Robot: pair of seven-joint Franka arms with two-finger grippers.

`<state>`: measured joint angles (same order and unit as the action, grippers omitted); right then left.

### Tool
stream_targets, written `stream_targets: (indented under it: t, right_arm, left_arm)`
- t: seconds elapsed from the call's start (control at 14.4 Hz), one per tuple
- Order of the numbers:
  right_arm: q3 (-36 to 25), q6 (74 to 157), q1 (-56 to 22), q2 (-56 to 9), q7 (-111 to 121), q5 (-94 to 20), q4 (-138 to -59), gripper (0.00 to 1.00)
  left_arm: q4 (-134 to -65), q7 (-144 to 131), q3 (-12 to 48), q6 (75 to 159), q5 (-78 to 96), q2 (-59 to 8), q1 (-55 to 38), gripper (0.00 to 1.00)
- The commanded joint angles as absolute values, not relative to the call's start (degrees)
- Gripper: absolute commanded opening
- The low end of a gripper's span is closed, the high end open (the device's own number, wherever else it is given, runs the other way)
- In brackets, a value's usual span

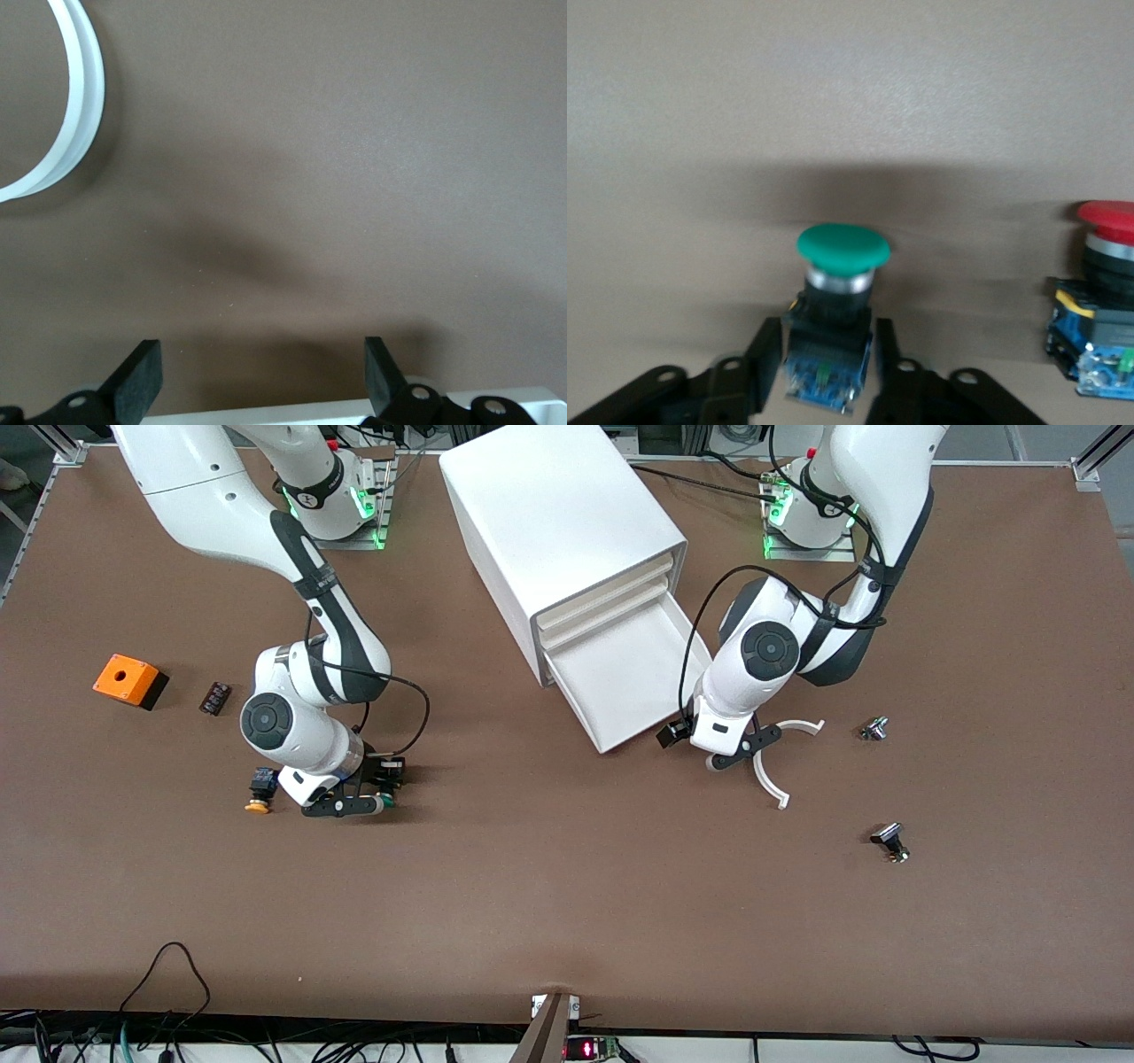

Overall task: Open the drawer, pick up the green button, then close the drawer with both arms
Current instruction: 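Lift the green button out and carry it beside the red button, then set the green button down with the right gripper while the left gripper pushes the drawer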

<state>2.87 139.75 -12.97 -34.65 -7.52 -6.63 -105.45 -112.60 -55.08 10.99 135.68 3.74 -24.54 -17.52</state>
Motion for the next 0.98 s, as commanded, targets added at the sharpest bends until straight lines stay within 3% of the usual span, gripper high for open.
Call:
stream_targets:
  t: [0.0, 0.63, 0.91]
  right_arm:
    - [3.1, 139.6, -12.0, -33.3, -6.3, -7.6, -104.6, 0.99]
    - [0.6, 128.9, -11.4, -23.6, -5.5, -6.4, -100.4, 1.00]
    - [-0.8, 121.7, -11.4, -15.9, -6.0, -6.0, -99.8, 1.00]
  left_arm:
    - [-113.1, -56.6, 10.5, 136.3, -0.9, -24.5, -17.7, 1.00]
    - [-113.1, -60.3, 11.3, 135.9, -5.9, -26.4, -20.4, 1.00]
    - [-113.1, -61.1, 15.5, 133.7, -5.5, -26.3, -20.4, 1.00]
